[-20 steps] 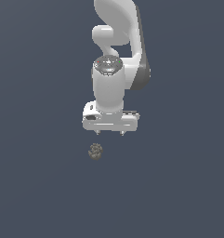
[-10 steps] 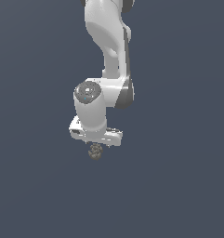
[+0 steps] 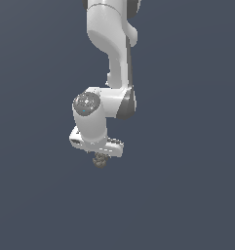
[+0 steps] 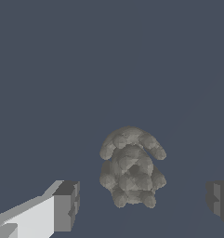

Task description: Pick up the object and move it to a goal position.

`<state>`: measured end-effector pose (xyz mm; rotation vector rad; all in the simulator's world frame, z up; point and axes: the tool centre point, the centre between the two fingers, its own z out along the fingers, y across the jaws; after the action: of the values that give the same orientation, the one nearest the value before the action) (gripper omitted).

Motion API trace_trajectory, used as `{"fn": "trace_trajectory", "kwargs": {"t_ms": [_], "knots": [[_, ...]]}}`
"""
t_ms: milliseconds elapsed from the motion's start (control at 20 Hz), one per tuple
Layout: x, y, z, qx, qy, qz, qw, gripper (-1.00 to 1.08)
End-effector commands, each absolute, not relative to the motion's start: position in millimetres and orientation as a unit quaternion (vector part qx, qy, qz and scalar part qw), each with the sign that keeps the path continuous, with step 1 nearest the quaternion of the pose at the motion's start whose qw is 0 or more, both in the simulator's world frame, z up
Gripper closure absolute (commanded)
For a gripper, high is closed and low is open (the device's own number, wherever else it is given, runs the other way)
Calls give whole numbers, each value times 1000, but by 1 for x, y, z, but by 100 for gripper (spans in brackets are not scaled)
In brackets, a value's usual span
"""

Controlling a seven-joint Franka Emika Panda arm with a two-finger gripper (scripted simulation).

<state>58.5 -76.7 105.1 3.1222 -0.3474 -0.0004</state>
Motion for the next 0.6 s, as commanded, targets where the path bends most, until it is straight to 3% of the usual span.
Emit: {"fn": "trace_trajectory", "kwargs": {"t_ms": [0, 550], "knots": [[59, -76, 102, 994, -110, 0, 0, -92], [58, -77, 56, 994, -111, 0, 0, -92]]}}
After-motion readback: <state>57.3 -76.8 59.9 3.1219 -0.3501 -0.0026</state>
